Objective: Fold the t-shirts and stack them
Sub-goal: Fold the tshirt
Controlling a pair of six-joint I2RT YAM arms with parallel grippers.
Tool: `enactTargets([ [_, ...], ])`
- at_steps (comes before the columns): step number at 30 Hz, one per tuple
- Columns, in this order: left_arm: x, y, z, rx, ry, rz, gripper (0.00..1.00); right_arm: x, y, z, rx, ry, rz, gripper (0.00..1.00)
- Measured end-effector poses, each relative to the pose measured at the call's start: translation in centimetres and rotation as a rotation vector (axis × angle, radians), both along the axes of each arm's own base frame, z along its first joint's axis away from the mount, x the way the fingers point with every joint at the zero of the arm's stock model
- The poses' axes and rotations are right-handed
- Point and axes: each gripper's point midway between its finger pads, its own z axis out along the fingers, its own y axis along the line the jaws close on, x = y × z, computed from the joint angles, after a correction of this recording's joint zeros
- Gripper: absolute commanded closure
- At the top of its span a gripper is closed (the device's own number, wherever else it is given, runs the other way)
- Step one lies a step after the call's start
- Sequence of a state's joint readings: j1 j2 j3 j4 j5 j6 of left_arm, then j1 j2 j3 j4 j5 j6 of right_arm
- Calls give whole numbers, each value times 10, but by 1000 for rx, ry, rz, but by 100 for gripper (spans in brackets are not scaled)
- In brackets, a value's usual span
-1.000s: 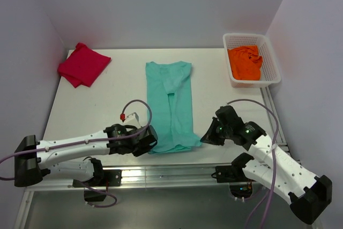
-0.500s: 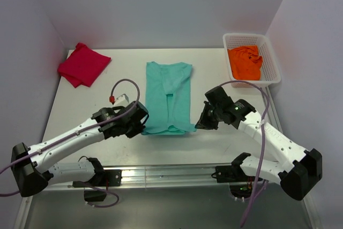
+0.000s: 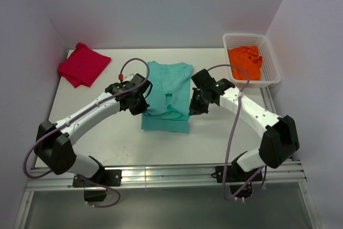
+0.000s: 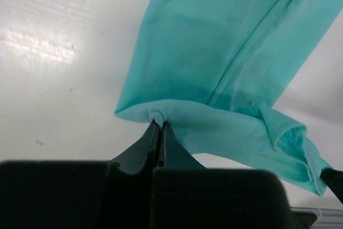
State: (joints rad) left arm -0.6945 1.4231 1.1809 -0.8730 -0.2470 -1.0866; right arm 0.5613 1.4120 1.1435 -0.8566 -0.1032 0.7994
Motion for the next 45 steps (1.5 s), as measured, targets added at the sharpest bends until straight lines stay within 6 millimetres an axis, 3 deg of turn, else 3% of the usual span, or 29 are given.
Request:
enactTargets([
  [5, 47, -4, -13, 28, 25, -16, 99, 43, 2, -8, -37, 8, -5, 100],
  [7, 75, -8, -22, 34, 31, -24, 90, 65, 2, -12, -50, 9, -11, 100],
  [8, 87, -9, -25, 39, 35, -27, 81, 79, 2, -15, -58, 7, -14, 93],
  [9, 102, -11, -29, 40, 46, -35, 48, 91, 3, -17, -62, 7, -15, 79],
  [11, 132, -13, -39, 36, 53, -42, 1, 119, 6, -23, -69, 2, -18, 24],
  [12, 149, -14, -44, 30, 56, -43, 0, 133, 7, -27, -73, -3, -15, 0],
  [15, 185, -7, -56, 17, 68, -17, 1, 163, 4, -37, -87, -14, 5, 0],
  [20, 211, 12, -41, -5, 40, 31, 1, 166, -13, -29, -102, -26, 5, 0],
  [22, 209, 17, -28, -12, 23, 40, 1, 160, -21, -19, -103, -48, 3, 0],
  [25, 190, 25, -13, -21, 8, 45, 0, 131, -29, -6, -85, -62, 6, 0],
  [30, 119, 44, -11, -55, 16, 53, 1, 71, -35, -3, 0, -67, -1, 1],
  [34, 65, 53, -42, -82, 66, 53, 2, 31, -29, -27, 61, -14, -1, 3],
  [38, 28, 50, -84, -86, 153, 25, 3, 6, -11, -56, 97, 41, 30, 9],
  [41, 19, 46, -94, -93, 174, 6, 4, -1, 4, -66, 124, 49, 47, 13],
  [45, 28, 39, -95, -114, 141, -5, 4, 6, 19, -81, 144, 49, 46, 23],
])
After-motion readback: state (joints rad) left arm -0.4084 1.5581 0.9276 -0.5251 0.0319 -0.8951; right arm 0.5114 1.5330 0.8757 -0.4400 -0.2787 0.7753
